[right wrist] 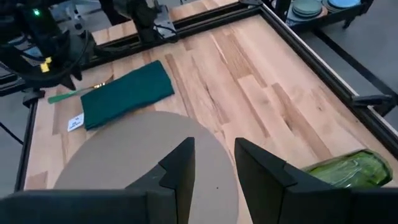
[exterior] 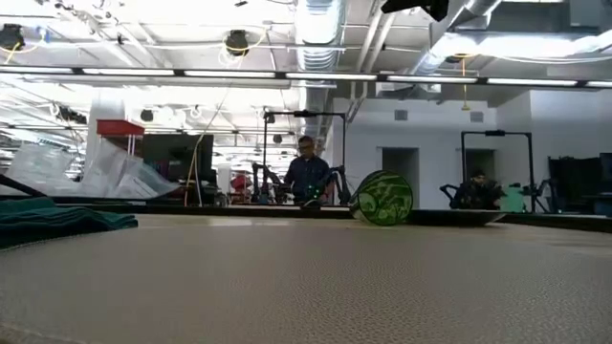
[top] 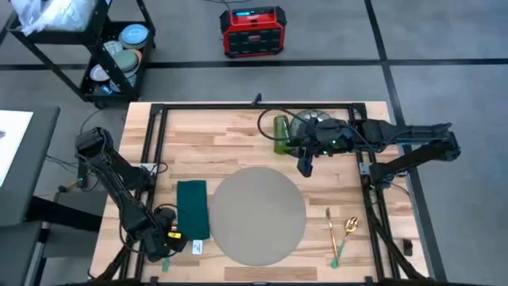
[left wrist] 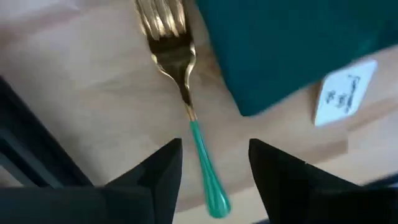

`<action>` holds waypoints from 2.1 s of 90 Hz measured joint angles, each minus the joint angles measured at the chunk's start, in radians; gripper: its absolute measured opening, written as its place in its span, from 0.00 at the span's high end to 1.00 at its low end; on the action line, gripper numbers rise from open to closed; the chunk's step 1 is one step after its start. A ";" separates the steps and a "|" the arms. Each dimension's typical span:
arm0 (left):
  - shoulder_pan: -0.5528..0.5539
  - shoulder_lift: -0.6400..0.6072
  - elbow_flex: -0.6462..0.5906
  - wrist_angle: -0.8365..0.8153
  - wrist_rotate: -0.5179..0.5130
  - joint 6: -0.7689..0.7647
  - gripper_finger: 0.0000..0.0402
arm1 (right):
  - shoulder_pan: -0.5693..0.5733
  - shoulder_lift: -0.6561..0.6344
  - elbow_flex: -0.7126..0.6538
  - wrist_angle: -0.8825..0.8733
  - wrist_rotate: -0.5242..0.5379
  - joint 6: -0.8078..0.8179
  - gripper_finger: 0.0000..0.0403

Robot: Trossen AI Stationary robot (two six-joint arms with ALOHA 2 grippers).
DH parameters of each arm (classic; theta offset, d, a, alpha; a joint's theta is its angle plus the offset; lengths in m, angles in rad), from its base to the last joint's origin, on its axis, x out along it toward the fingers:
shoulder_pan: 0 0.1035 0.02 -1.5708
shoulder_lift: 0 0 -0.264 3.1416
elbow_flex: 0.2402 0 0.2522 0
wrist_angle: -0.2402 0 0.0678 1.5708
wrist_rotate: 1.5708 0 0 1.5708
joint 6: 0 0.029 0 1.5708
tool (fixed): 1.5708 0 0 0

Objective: Set table place
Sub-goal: Put the green fork on the green table napkin

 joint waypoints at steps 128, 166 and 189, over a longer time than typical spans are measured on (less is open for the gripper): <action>0.021 0.151 -0.002 0.045 0.056 0.044 0.99 | 0.013 0.000 0.000 -0.004 -0.009 0.073 0.74; 0.045 0.109 0.102 -0.089 0.105 0.004 1.00 | 0.010 0.000 0.000 -0.004 -0.007 0.030 0.74; 0.120 0.109 0.220 -0.257 0.082 0.007 1.00 | -0.004 0.000 0.000 -0.024 -0.001 -0.036 0.74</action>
